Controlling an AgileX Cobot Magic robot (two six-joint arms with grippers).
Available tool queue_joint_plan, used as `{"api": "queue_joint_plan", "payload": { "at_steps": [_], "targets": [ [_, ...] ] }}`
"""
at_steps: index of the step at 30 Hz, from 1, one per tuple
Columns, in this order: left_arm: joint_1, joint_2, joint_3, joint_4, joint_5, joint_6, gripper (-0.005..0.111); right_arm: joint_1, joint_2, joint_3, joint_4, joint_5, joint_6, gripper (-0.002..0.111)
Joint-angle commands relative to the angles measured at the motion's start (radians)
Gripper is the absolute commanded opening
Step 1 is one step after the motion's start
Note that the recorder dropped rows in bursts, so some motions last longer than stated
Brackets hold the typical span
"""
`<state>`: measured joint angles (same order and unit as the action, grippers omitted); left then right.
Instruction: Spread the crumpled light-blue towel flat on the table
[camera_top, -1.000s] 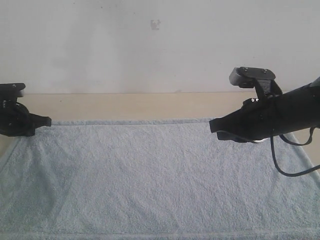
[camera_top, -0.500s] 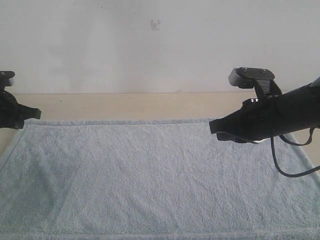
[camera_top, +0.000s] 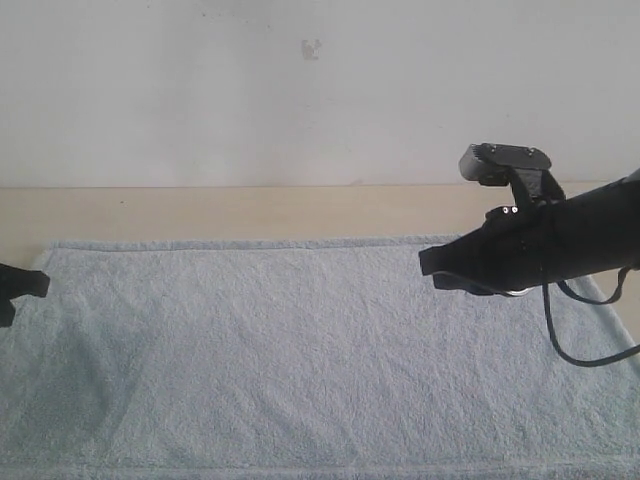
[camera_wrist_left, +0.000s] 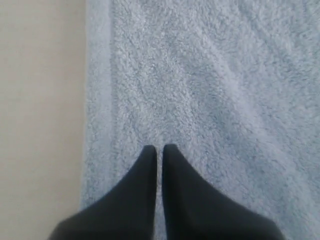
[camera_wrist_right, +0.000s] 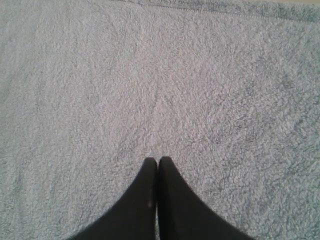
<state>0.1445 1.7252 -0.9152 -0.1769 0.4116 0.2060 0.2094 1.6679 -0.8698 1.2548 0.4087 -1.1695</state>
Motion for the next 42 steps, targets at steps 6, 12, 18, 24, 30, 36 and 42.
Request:
{"api": "queue_joint_plan", "payload": {
  "at_steps": [6,12,18,24,30,36,42],
  "targets": [
    [0.002,-0.382,0.085,-0.131,0.064,-0.011,0.004,0.001,-0.092,0.013,0.175,0.099,-0.14,0.0],
    [0.002,-0.575,0.087,-0.252,0.164,0.0,0.004,0.001,-0.273,0.034,0.183,0.105,-0.138,0.0],
    [-0.02,-0.713,0.099,-0.325,0.235,0.063,0.004,0.001,-0.544,0.137,0.183,0.081,-0.145,0.0],
    [-0.038,-0.845,0.206,-0.392,0.233,0.125,0.004,0.001,-0.835,0.263,0.183,0.012,-0.091,0.0],
    [-0.038,-0.965,0.31,-0.422,0.214,0.125,0.004,0.001,-1.068,0.336,0.183,-0.028,-0.017,0.0],
    [-0.038,-1.053,0.331,-0.436,0.21,0.125,0.004,0.001,-1.196,0.369,0.175,-0.019,0.036,0.0],
    [-0.038,-1.089,0.331,-0.459,0.222,0.125,0.004,0.001,-1.228,0.369,0.175,-0.001,0.047,0.0]
  ]
}}
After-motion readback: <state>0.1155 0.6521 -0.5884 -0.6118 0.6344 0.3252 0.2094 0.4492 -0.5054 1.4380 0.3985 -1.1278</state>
